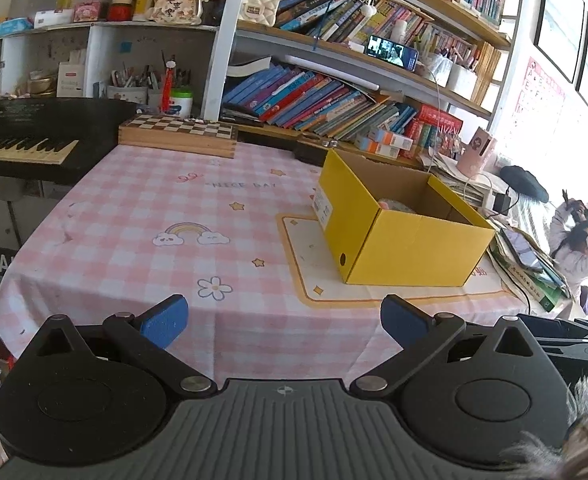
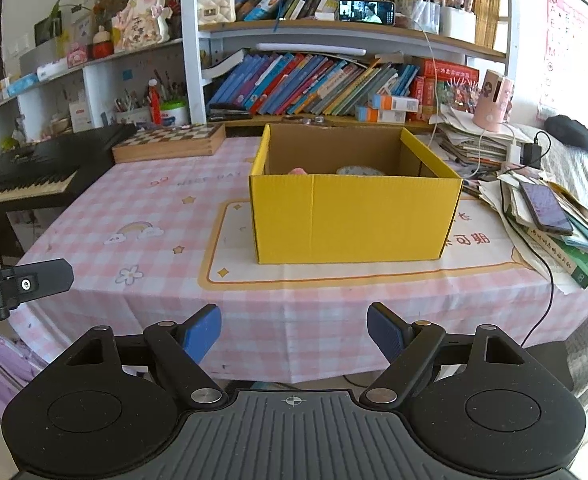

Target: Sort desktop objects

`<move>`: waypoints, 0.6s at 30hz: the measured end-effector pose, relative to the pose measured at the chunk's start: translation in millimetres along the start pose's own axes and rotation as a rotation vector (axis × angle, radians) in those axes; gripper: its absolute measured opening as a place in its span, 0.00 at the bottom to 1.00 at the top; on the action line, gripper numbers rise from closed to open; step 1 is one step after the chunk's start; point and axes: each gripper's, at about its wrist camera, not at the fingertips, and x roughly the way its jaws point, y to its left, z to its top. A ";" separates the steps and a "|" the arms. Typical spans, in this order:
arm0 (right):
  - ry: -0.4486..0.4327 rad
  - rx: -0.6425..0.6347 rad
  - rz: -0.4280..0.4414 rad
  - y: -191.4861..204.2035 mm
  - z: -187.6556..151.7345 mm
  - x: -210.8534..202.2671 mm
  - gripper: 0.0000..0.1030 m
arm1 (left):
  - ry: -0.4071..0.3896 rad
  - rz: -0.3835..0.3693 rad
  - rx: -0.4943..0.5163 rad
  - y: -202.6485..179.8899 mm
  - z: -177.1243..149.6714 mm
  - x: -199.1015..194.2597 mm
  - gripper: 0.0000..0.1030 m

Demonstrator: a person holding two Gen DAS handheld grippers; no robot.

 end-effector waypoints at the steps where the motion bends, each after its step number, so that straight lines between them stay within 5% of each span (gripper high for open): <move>1: 0.000 0.000 0.000 0.2 -0.1 -0.1 0.80 | 0.003 0.001 0.000 -0.5 -0.2 0.0 1.00; 18: 0.010 0.013 0.011 -2.3 -2.5 -1.6 0.80 | 0.047 0.007 -0.041 2.4 -3.8 2.6 1.00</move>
